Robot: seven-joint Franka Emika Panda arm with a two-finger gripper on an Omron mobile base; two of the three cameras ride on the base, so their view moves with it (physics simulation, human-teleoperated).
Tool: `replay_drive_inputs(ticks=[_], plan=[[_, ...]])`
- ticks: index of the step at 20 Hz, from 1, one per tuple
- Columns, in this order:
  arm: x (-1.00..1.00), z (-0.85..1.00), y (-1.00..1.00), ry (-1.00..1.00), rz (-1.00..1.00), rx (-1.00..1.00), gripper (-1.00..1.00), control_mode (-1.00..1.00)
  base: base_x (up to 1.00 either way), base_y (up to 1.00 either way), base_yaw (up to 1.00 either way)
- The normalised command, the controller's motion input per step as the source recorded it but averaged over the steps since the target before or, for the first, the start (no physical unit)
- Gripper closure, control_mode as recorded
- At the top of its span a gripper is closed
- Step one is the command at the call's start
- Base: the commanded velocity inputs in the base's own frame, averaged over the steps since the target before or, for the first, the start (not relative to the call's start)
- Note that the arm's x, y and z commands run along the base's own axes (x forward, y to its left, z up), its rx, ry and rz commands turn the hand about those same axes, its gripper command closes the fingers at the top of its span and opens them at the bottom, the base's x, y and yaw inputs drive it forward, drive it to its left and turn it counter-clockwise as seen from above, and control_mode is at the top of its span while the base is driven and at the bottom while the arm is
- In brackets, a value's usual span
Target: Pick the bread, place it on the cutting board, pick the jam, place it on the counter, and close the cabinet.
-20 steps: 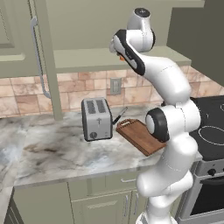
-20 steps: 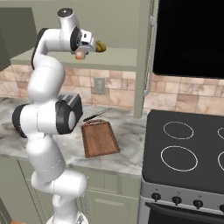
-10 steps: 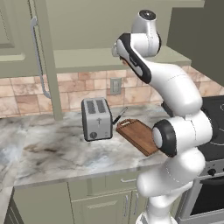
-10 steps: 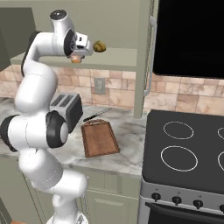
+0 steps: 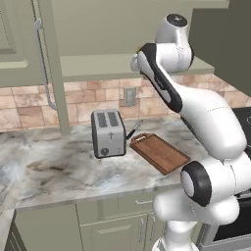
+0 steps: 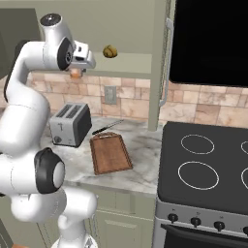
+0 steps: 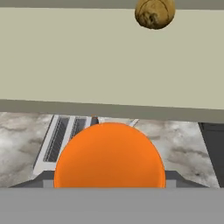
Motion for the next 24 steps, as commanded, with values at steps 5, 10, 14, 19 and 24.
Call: replay_drive_inputs(ticks=[5, 10, 14, 19, 24], plan=[[-0.82, -0.2, 0.01, 0.0, 0.0, 0.0, 1.0, -1.0, 0.0, 0.0, 0.0], [-0.63, -0.44, 0.1, 0.0, 0.0, 0.0, 1.0, -1.0, 0.0, 0.0, 0.0], [-0.42, -0.52, 0.18, 0.0, 0.0, 0.0, 1.0, -1.0, 0.0, 0.0, 0.0], [-0.26, -0.52, 0.19, 0.0, 0.0, 0.0, 1.0, -1.0, 0.0, 0.0, 0.0], [-0.14, -0.53, 0.18, 0.0, 0.0, 0.0, 1.0, -1.0, 0.0, 0.0, 0.0]])
